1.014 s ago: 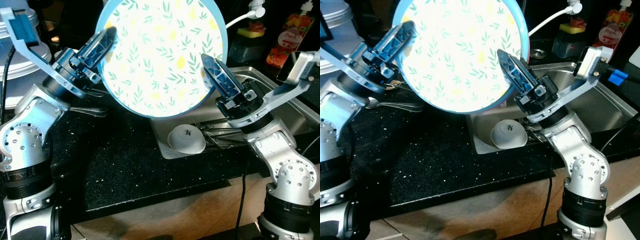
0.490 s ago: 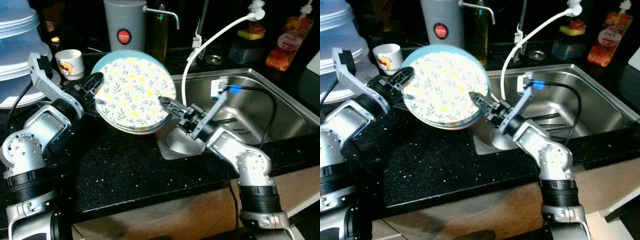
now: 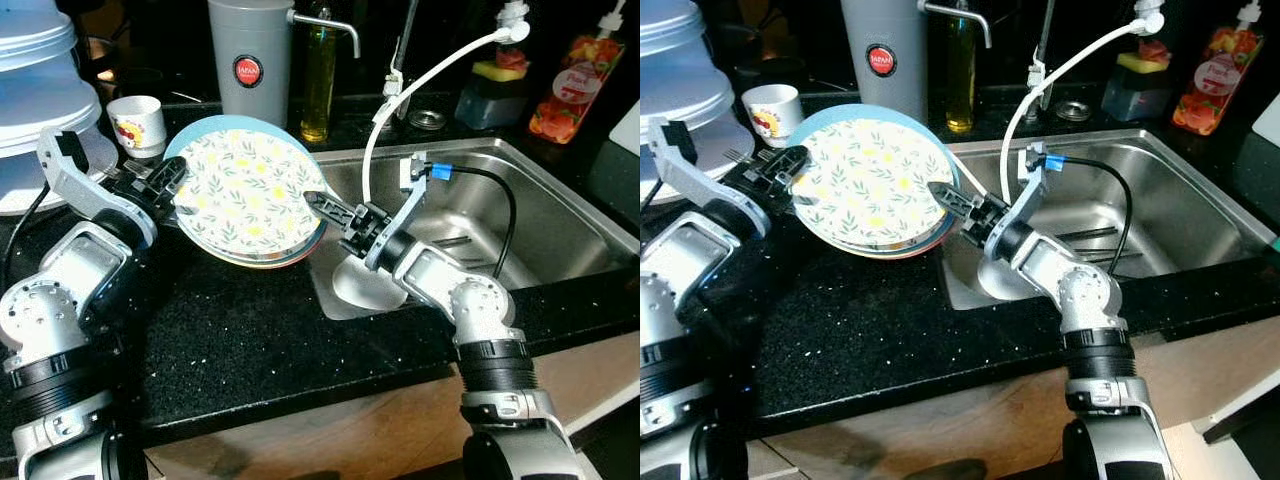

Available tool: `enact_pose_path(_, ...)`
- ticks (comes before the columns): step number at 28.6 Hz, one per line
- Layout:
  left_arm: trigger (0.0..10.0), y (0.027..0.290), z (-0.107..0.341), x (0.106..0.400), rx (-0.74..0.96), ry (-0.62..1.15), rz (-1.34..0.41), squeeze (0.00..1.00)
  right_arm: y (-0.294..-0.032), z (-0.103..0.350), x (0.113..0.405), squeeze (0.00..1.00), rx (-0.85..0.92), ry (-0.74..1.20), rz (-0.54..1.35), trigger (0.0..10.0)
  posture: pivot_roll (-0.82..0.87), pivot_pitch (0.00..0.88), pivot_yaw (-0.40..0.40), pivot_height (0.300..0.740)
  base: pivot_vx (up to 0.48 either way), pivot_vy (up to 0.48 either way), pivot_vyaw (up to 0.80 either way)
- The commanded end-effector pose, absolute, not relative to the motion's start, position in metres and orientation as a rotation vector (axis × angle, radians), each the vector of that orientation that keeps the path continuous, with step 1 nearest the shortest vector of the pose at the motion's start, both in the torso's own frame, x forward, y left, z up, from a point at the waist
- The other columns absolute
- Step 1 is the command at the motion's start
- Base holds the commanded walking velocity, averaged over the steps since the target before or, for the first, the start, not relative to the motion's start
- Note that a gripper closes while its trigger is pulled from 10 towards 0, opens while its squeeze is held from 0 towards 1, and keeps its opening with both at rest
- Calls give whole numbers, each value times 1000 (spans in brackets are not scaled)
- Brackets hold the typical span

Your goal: Kitchen organization

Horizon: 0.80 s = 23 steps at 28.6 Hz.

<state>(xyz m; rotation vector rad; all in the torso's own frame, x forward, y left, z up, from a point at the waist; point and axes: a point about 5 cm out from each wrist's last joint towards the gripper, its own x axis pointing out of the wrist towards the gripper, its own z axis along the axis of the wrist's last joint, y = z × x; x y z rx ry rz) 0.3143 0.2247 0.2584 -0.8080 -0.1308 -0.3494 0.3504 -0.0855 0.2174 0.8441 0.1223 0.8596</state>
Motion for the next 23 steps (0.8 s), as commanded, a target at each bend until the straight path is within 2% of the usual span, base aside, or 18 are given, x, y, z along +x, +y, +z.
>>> enact_pose_path(1,10000,225,271,306,-778,-204,-417,0,-80,224,351,0,845,90,897,0,88,0,-65,740,0,0,0)
enact_pose_path(4,10000,232,266,300,-742,-206,-406,0,-69,223,353,0,857,95,937,0,99,0,-73,740,0,0,0)
enact_pose_path(11,10000,256,242,291,-745,-183,-257,0,-35,210,354,0,848,193,998,0,127,6,-100,740,0,0,0)
enact_pose_path(19,10000,266,230,281,-737,-151,-185,0,-10,194,352,0,849,273,1025,0,153,12,-106,740,0,0,0)
enact_pose_path(22,10000,268,232,278,-674,-152,-188,0,-2,192,352,0,883,264,1017,0,157,13,-96,740,0,0,0)
enact_pose_path(23,10000,267,238,279,-616,-188,-175,459,-6,195,354,0,910,229,1007,0,155,11,-92,740,0,0,0)
